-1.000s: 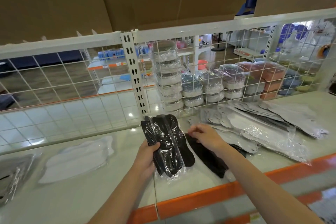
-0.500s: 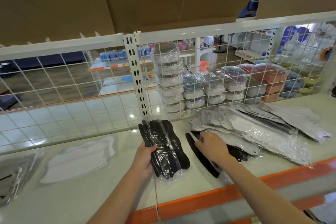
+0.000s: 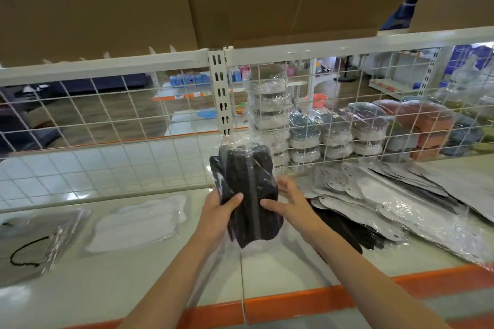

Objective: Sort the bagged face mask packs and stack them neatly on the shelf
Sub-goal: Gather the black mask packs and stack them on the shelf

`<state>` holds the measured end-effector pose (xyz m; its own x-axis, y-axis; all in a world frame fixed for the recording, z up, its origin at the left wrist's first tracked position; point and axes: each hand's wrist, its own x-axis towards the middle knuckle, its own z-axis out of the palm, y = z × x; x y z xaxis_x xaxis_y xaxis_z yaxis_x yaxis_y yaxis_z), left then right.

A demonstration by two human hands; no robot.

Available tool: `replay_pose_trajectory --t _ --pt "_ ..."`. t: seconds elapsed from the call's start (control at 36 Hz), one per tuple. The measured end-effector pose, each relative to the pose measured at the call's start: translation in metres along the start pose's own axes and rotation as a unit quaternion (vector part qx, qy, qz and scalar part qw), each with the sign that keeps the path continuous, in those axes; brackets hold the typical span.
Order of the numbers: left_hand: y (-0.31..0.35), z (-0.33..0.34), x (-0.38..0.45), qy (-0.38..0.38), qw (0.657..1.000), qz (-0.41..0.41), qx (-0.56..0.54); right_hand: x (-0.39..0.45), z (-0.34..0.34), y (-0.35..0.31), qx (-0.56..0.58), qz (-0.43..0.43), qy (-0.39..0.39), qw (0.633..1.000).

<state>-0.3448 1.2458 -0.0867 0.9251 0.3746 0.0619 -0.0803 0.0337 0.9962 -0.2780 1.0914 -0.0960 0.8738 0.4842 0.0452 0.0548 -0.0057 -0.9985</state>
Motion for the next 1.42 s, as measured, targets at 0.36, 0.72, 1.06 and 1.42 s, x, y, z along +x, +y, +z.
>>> replay_pose_trajectory --t 0.36,0.72,1.06,1.42 --pt "0.002 -0.009 -0.002 0.147 0.963 -0.093 -0.205 -0.003 0.015 0.025 -0.022 0.098 -0.029 0.995" --pt "0.009 -0.070 0.005 0.125 0.978 0.045 -0.162 0.009 0.008 -0.005 0.109 0.038 0.022 0.993" --pt "-0.045 -0.070 -0.020 0.094 0.990 -0.016 0.107 0.006 0.010 0.030 0.053 0.120 0.024 0.991" --pt "-0.044 -0.063 -0.033 0.114 0.986 -0.004 0.119 -0.006 0.013 0.034 0.103 0.126 0.047 0.986"
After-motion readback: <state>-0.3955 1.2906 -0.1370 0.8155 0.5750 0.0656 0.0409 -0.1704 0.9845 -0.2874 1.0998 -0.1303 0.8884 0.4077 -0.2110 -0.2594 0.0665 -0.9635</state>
